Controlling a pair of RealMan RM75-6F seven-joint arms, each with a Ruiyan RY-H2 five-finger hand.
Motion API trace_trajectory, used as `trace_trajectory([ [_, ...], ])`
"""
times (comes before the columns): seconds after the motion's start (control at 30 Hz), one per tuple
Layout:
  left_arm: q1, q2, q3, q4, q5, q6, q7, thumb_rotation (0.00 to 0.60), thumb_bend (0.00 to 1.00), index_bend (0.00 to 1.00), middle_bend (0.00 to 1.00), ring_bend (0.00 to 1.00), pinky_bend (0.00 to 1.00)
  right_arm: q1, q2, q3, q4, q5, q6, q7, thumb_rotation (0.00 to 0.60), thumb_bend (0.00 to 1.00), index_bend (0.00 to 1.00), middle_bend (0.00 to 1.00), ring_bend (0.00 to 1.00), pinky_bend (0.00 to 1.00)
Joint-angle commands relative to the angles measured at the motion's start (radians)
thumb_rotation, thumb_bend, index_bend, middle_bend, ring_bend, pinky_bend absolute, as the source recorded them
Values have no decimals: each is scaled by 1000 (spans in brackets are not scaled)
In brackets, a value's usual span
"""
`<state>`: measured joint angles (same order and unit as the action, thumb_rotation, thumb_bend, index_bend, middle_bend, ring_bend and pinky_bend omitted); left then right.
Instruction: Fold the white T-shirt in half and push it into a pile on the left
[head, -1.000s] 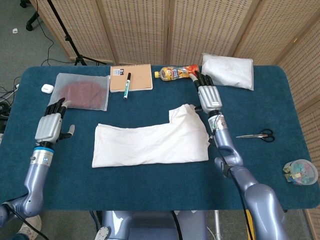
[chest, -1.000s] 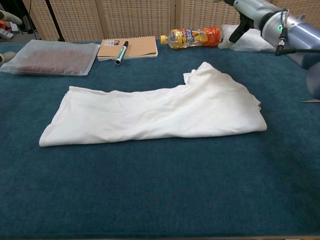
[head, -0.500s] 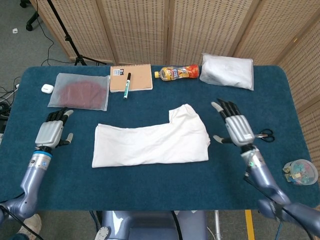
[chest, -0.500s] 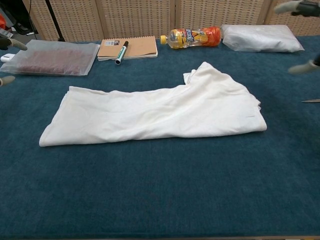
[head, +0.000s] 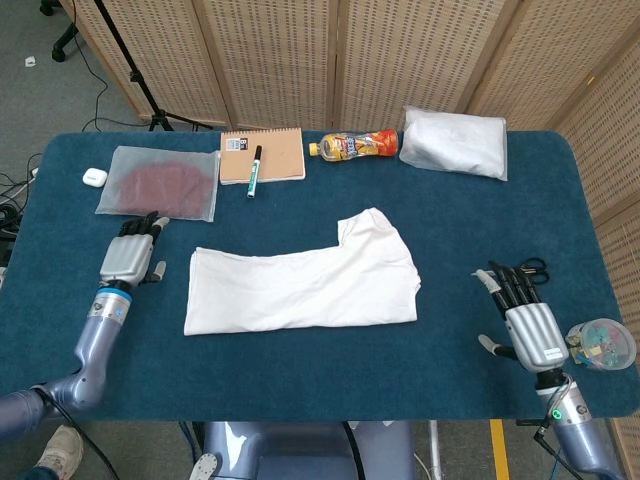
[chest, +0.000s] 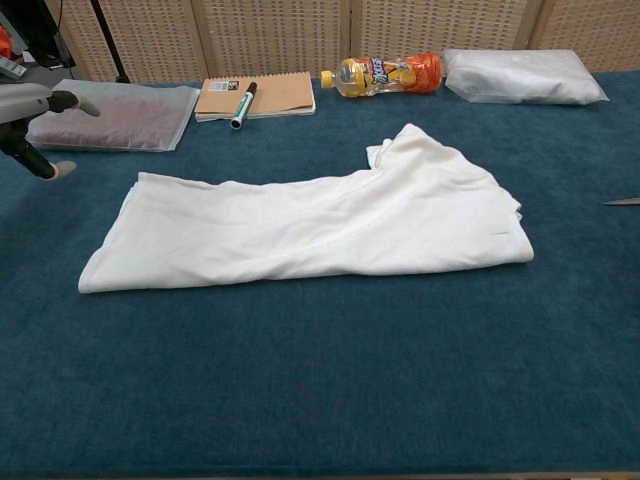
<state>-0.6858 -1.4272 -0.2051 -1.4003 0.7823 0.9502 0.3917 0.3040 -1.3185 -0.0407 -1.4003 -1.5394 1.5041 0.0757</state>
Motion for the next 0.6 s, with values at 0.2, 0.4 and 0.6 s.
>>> trace_trajectory([
  [0.2, -89, -95, -18, 90, -127, -58, 100, 600, 428, 344, 0, 0, 0, -20, -35, 14, 67, -39, 14, -8, 600, 0, 0, 0, 0, 0],
  [0.4, -115, -154, -21, 146, -171, -46, 132, 600, 436, 378, 0, 0, 0, -22, -32, 22, 71, -42, -10, 26, 600, 0, 0, 0, 0, 0],
  [0.6, -130, -186, -21, 180, -199, -55, 148, 600, 437, 380, 0, 0, 0, -25, -27, 31, 65, -42, -27, 52, 600, 0, 0, 0, 0, 0],
])
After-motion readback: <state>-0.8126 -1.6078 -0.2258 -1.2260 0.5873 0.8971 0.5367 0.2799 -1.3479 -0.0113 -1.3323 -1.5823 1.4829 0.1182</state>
